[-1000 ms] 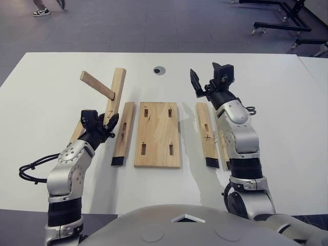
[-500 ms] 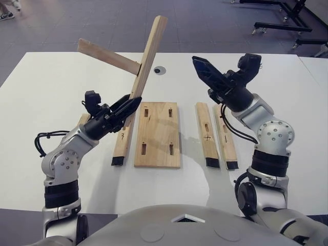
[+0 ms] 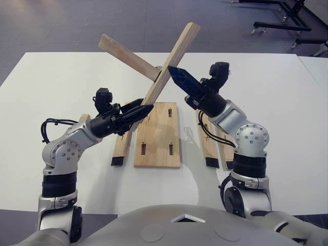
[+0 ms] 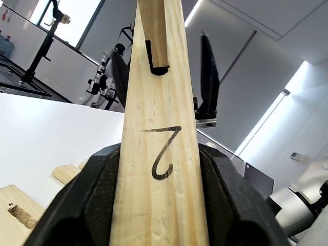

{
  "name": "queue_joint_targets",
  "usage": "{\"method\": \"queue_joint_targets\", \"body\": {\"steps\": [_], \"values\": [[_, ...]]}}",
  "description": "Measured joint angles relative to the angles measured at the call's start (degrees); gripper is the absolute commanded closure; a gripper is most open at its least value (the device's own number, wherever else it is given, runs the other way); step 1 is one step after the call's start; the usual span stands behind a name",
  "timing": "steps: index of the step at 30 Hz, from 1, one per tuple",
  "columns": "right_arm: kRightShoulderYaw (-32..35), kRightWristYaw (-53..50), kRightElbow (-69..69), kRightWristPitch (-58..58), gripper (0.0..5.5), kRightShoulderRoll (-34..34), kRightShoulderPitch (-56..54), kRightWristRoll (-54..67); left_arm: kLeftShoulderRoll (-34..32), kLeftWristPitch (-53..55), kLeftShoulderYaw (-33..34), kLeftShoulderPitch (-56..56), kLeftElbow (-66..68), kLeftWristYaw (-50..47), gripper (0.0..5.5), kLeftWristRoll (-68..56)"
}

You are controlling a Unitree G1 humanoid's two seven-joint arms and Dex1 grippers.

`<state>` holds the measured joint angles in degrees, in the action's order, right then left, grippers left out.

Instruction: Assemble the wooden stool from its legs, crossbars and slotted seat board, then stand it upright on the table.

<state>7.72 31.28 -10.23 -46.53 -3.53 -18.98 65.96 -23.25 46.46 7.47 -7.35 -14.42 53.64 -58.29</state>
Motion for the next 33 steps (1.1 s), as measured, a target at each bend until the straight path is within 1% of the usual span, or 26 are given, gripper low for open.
{"method": "queue_joint_targets", "body": {"steps": [5, 10, 13, 17, 27, 28, 33], "values": [[0.8, -0.4, 0.7, 1.7, 1.44, 0.9, 0.5, 0.5, -1.4, 2.2, -1.1, -0.2, 0.0, 1.7, 3.46, -0.2], [1.5, 1.9, 0.1, 1.6, 2.20, 1.2, 1.0, 4.2, -2.7, 2.8, -1.1, 0.0, -0.1, 3.3, 3.46, -0.8], [2.1, 2.6, -0.5, 1.6, 2.77, 1.0, 1.6, 6.3, -3.5, 2.8, -1.8, -0.1, 0.3, 4.6, 3.46, -0.8], [2.0, 3.1, -0.7, 1.6, 3.38, 0.4, 1.6, 7.0, -4.8, 3.1, -2.8, -0.1, 0.3, 6.0, 3.46, -0.7], [1.2, 4.0, -0.7, 2.4, 3.44, -0.7, 1.6, 6.1, -4.7, 2.2, -3.4, 0.0, 0.4, 6.1, 3.46, 0.7], [1.1, 4.1, -0.7, 3.0, 3.44, -0.6, 1.6, 5.9, -4.4, 1.6, -3.6, -0.1, 1.0, 6.1, 3.09, 1.1], [1.5, 5.2, -0.7, 6.5, 3.44, -0.6, 1.6, 3.6, -3.1, 0.8, -3.5, -0.7, 3.5, 3.9, 2.46, 2.2]]}}
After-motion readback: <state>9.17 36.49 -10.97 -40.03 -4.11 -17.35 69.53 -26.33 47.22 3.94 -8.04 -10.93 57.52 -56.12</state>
